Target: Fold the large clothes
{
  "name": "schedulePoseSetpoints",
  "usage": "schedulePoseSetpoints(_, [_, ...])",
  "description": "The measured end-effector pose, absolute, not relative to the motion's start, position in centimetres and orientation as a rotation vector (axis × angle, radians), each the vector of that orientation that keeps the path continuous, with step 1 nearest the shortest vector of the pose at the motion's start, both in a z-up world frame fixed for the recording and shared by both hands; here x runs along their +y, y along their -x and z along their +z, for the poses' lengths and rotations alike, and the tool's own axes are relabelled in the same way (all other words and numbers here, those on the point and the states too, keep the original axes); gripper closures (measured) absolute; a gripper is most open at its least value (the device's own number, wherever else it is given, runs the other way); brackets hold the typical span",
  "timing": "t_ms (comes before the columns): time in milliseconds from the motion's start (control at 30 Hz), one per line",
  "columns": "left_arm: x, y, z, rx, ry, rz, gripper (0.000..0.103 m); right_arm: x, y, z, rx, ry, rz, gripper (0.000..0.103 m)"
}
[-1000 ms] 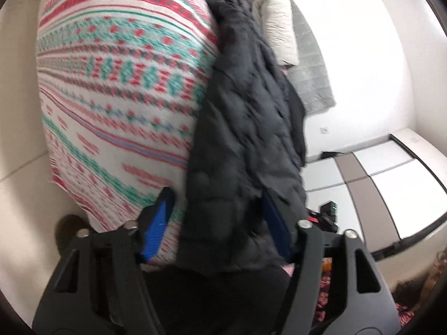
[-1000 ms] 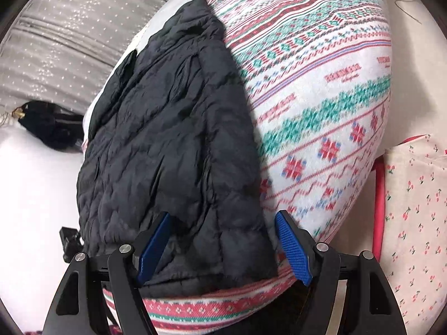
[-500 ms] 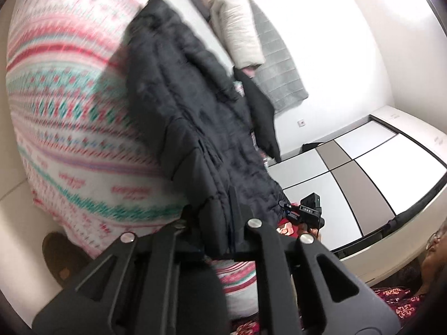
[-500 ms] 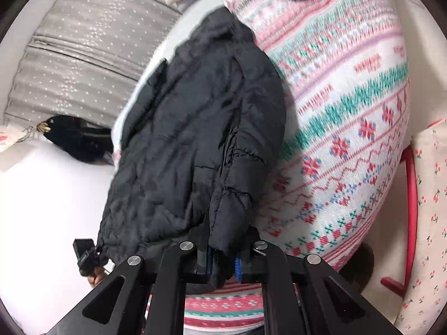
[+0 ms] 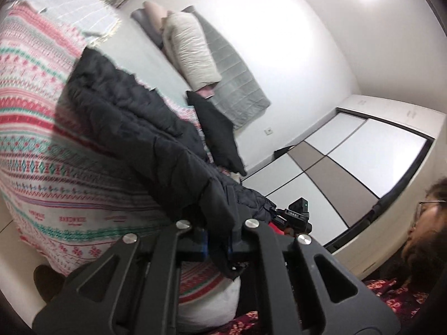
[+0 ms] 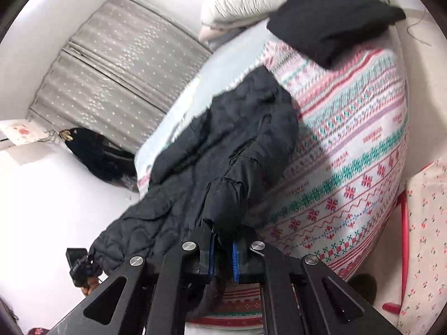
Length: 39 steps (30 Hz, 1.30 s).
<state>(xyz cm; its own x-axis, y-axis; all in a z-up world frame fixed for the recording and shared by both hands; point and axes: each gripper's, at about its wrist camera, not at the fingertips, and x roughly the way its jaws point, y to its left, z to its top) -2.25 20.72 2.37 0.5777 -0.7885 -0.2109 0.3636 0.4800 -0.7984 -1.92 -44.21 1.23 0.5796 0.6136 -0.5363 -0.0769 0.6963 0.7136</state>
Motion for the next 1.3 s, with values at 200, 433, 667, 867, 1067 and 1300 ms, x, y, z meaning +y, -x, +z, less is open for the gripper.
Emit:
schedulePoseSetpoints(200, [22.7,2.6,4.7,0.544,0.83,-0.794,0.093,-45.0,2.6,6.9,0.735,-0.666,0.447,0.095])
schedulePoseSetpoints(433, [25.7,-3.9,2.7,0.552,1.007,-0.619,0.093,-44.1,-3.8,8.7,0.696,-0.682,0.412,0.095])
schedulePoseSetpoints(667, [27.2,-13.1,-1.2,0.657,1.03,-0.395,0.093,-40.7,-12.6,6.4,0.74,-0.629,0.323,0.095])
schedulePoseSetpoints(867, [27.2,-19.1,-4.6,0.758,0.938,-0.238,0.092,-39.2,-18.8,1.4,0.832,-0.629,0.258,0.094])
schedulePoseSetpoints(1067, [25.8,-23.3,-8.4,0.854,0.789,-0.151,0.09,-38.9,-21.7,-5.1,0.963,-0.61,0.191,0.091])
schedulePoseSetpoints(1300, [25.5,-23.8,-8.1,0.889,0.749,-0.163,0.074,-39.5,-21.5,-5.9,0.959,-0.61,0.229,0.076])
